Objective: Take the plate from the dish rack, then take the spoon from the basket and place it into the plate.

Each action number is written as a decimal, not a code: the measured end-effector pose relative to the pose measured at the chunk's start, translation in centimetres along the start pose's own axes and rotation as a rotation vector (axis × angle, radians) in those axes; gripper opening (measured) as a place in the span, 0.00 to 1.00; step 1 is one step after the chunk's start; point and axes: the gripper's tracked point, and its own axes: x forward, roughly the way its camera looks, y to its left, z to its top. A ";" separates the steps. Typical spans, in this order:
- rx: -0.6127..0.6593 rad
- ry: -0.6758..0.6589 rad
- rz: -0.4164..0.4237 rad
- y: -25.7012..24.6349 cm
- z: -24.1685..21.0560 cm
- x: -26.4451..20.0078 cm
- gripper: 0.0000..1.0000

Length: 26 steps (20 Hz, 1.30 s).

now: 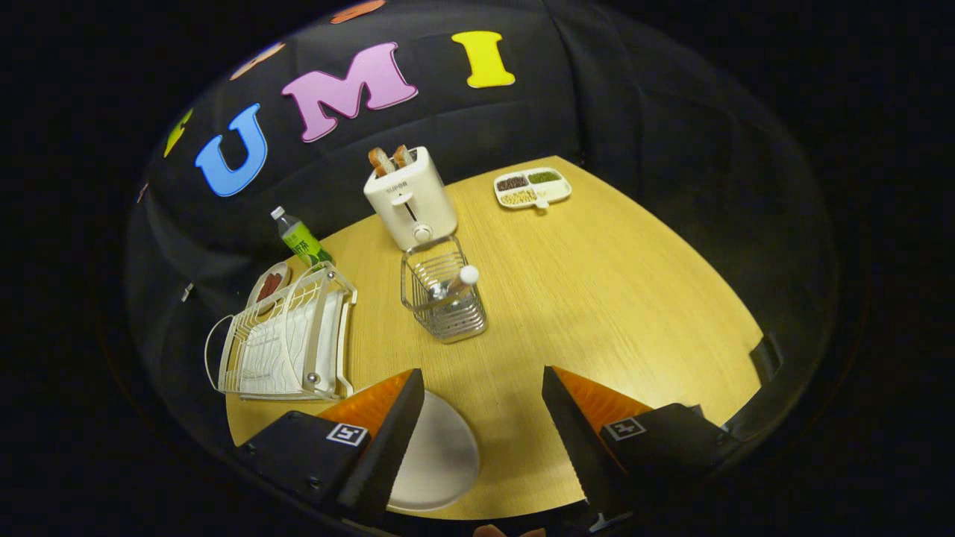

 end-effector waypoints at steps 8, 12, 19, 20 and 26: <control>-0.415 0.025 0.139 1.6 5.6 3.1 0.91; -0.473 0.101 0.159 0.9 4.5 6.5 0.67; -0.498 0.159 0.226 1.5 3.3 8.3 0.36; -0.491 0.151 0.233 1.9 3.5 8.9 0.27; -0.463 0.114 0.157 2.0 4.0 7.4 0.11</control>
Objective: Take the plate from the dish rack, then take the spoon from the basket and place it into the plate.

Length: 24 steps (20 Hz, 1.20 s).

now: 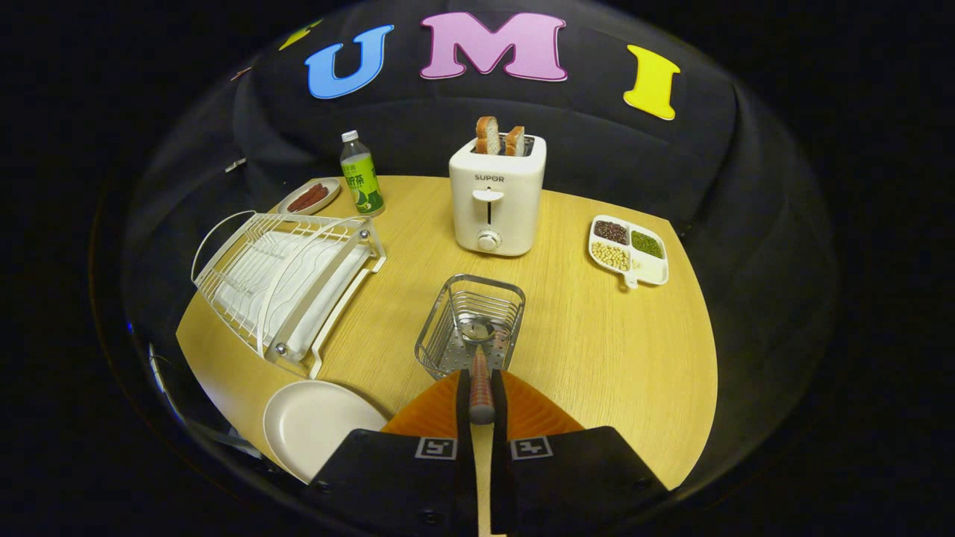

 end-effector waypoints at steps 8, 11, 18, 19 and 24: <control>0.085 -0.121 -0.039 0.6 2.2 -6.9 0.11; 0.103 -0.169 0.015 3.0 2.7 -10.4 0.11; 0.030 -0.148 0.137 9.4 -0.2 -14.5 0.11; 0.012 -0.130 0.156 10.3 -1.0 -14.6 0.11; -0.094 -0.014 0.194 13.1 -6.4 -12.2 0.11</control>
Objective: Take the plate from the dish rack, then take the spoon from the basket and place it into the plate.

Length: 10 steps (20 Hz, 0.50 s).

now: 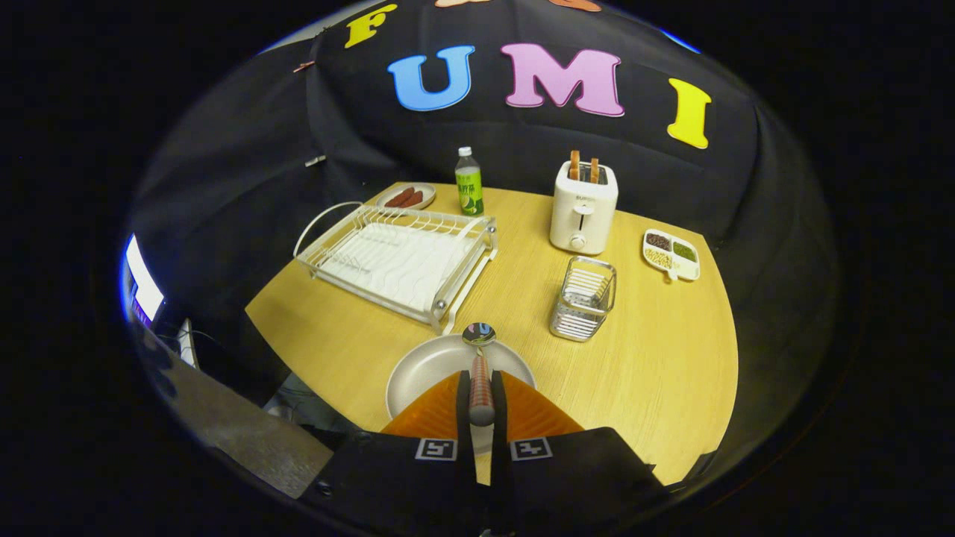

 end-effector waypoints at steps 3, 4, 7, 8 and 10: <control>0.004 0.054 0.009 0.6 -2.7 2.1 0.11; 0.009 0.061 0.008 0.6 -3.3 2.7 0.11; 0.025 0.085 0.013 0.5 -4.7 3.7 0.11; 0.029 0.080 0.021 0.7 -4.9 3.9 0.11; 0.038 0.092 0.026 0.6 -5.6 4.2 0.12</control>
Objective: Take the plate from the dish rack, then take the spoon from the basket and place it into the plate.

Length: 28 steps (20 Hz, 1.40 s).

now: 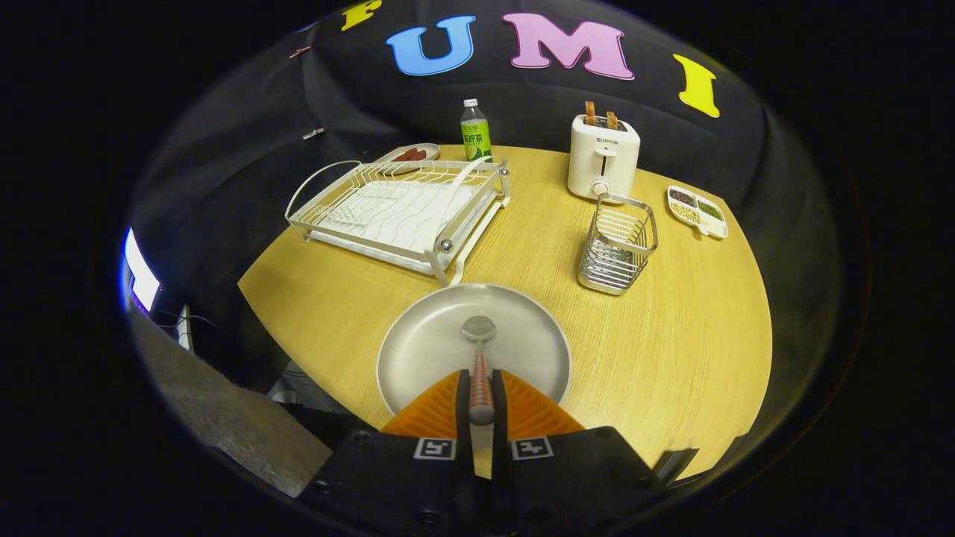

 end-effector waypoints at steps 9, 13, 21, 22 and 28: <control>0.073 0.080 -0.080 -2.3 -2.5 1.2 0.33; 0.116 0.060 -0.106 -2.8 -1.5 1.3 0.91; 0.112 -0.108 -0.152 -2.5 5.3 -1.9 0.99; 0.108 -0.155 -0.161 -2.4 7.1 -2.8 0.99; 0.033 -0.452 -0.239 -3.0 19.2 -9.6 0.99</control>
